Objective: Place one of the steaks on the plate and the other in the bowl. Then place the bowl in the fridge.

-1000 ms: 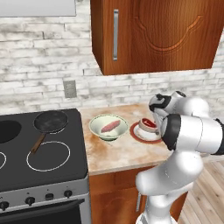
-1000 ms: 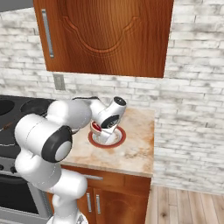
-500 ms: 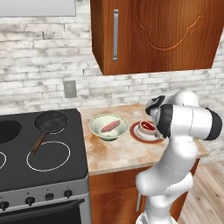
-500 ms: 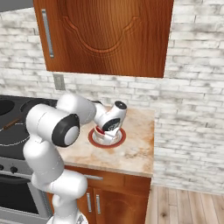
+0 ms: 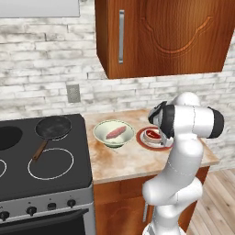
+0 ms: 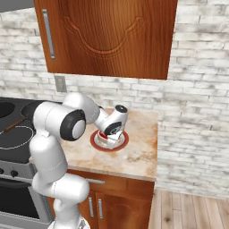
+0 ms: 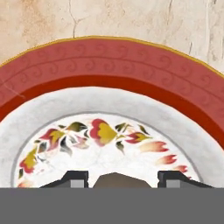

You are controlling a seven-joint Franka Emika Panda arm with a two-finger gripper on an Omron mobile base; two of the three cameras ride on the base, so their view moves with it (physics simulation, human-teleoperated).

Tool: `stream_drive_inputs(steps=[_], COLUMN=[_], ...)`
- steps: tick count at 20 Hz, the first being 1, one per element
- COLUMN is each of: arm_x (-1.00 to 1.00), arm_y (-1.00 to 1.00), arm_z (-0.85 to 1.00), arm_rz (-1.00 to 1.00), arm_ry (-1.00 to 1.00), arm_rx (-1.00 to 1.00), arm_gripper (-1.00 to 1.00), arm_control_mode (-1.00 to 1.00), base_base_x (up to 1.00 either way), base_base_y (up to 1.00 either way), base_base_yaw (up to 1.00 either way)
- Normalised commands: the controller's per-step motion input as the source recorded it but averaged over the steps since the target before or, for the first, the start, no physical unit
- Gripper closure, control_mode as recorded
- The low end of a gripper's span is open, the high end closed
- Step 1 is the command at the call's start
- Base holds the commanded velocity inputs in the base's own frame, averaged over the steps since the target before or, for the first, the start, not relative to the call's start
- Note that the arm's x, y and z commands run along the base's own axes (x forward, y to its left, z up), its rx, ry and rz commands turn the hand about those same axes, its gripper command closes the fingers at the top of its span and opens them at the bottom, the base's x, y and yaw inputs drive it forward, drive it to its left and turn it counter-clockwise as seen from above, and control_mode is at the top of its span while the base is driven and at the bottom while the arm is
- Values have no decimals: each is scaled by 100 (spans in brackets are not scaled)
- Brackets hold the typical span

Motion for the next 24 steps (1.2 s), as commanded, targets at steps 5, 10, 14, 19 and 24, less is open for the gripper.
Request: stream_drive_inputs(steps=[5,10,14,19,24], arm_x=[21,24,9,0,-1], arm_y=[0,0,-5,-4,-4], arm_z=[-20,-13,-2,8,12], arm_rz=[0,0,0,-2,0], arm_ry=[0,0,-1,-6,-5], arm_rx=[-6,-5,-1,0,0], arm_gripper=[100,100,-100,-100,-100], arm_control_mode=[-100,-100,-100,-100,-100], base_base_x=[0,0,0,0,0], base_base_y=[0,0,0,0,0], base_base_yaw=[0,0,0,0,0])
